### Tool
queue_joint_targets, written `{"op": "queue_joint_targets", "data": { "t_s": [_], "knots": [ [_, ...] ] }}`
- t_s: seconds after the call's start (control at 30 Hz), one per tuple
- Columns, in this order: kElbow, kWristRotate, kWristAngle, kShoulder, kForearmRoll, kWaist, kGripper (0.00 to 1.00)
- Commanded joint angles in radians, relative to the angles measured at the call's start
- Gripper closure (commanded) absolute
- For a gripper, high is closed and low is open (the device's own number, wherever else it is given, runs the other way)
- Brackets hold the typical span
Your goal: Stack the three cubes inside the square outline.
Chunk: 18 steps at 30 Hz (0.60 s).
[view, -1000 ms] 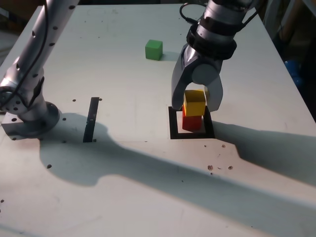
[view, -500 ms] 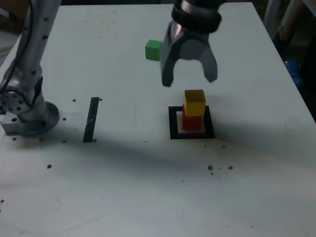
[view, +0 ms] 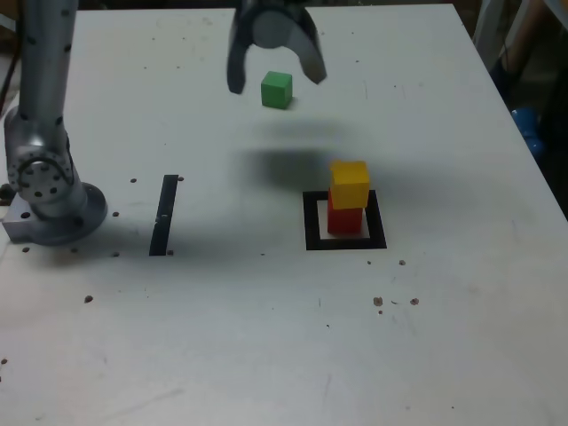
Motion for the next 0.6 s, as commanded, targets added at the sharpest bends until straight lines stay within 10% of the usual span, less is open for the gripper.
{"op": "queue_joint_targets", "data": {
  "t_s": [0.0,0.57],
  "knots": [
    [0.017,0.048,0.017,-0.013,-0.012,0.025,0.00],
    [0.064,0.363,0.087,0.048,-0.169,0.215,0.01]
  ]
}}
